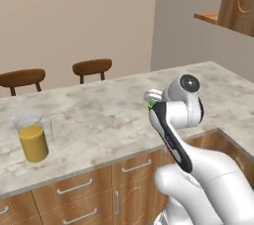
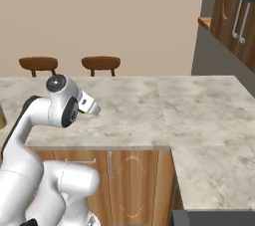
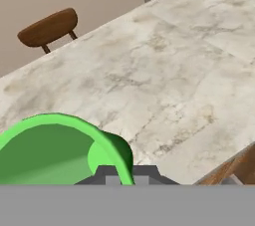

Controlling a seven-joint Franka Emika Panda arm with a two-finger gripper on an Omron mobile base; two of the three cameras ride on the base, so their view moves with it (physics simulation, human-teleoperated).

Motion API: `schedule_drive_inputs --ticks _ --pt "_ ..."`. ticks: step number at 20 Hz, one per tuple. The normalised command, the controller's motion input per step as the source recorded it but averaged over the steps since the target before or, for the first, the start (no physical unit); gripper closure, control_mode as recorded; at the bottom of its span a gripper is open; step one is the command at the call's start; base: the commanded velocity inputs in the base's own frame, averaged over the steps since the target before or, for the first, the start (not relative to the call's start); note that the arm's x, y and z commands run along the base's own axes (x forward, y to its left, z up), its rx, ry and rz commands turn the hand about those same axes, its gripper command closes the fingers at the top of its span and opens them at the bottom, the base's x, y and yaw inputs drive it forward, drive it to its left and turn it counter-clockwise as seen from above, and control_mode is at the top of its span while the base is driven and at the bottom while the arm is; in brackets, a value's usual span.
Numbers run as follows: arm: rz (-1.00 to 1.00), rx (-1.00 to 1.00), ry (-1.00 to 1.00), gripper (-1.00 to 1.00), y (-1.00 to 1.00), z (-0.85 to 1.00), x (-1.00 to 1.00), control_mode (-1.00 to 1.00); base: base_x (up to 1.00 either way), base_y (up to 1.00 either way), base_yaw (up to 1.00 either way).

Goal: Place the pitcher and cup on the dining counter for serving.

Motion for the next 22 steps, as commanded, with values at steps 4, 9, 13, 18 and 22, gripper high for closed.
schedule_drive_inputs --ticks 4,9,13,18,22 --pt "0.0 0.15 0.36 1.0 0.0 0.04 0.51 -1.0 0.0 0.0 0.0" --pt "0.0 0.25 0.55 1.0 0.0 -0.04 0.57 -1.0 0.0 0.0 0.0" --pt "0.0 0.02 0.11 1.0 0.0 -0.06 0.1 -1.0 0.0 0.0 0.0" --pt "0.0 -0.02 0.0 1.0 0.06 -0.45 0.52 -1.0 0.0 0.0 0.0" --pt "0.0 0.0 0.02 1.0 0.17 -0.46 0.61 -1.0 0.0 0.0 0.0"
